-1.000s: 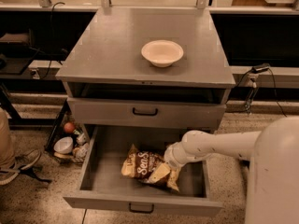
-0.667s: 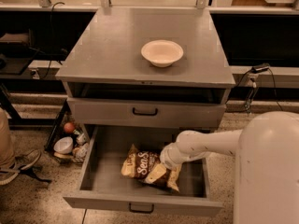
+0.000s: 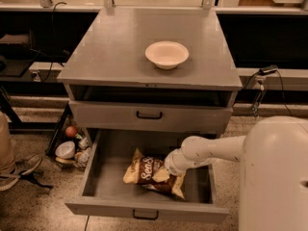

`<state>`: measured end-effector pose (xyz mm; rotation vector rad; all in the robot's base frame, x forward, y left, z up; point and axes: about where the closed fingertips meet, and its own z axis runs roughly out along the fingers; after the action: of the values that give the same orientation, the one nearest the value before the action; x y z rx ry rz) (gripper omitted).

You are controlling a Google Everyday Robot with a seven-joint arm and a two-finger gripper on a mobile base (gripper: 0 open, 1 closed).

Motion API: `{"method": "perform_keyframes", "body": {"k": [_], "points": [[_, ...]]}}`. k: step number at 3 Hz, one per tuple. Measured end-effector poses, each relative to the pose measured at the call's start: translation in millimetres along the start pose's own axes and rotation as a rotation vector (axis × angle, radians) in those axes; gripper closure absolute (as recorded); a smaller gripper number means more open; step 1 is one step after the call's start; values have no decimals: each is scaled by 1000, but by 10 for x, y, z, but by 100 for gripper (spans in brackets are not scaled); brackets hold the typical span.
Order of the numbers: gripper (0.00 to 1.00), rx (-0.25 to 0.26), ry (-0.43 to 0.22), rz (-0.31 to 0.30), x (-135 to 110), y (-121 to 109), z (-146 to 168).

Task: Pick brown chip bag from middle drawer and place on counter

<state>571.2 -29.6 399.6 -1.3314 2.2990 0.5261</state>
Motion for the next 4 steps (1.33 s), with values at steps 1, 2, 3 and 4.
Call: {"method": "perform_keyframes", "body": {"k": [1, 2, 3, 4], "points": [[72, -11, -77, 12, -42, 72, -202], [96, -43, -215, -12, -185, 295, -608], [100, -94, -374, -102, -478, 689, -1145], [100, -104, -507, -209, -676, 1006, -1883]]}}
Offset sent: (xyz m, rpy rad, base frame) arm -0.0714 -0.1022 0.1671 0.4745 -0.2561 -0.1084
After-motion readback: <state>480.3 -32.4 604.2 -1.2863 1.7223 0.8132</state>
